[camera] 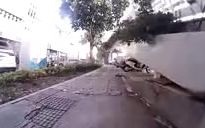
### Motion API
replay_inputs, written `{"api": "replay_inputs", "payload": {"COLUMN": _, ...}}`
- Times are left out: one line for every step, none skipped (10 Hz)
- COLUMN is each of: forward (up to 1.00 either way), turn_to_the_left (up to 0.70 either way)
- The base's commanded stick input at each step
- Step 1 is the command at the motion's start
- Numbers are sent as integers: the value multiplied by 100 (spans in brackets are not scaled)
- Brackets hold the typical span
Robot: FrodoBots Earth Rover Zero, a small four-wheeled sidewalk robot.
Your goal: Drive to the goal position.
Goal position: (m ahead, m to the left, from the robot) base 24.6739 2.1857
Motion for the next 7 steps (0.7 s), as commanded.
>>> {"api": "replay_inputs", "payload": {"forward": 45, "turn_to_the_left": 0}}
{"api": "replay_inputs", "payload": {"forward": 45, "turn_to_the_left": 0}}
{"api": "replay_inputs", "payload": {"forward": 45, "turn_to_the_left": 0}}
{"api": "replay_inputs", "payload": {"forward": 45, "turn_to_the_left": 0}}
{"api": "replay_inputs", "payload": {"forward": 45, "turn_to_the_left": -2}}
{"api": "replay_inputs", "payload": {"forward": 45, "turn_to_the_left": -14}}
{"api": "replay_inputs", "payload": {"forward": 45, "turn_to_the_left": -24}}
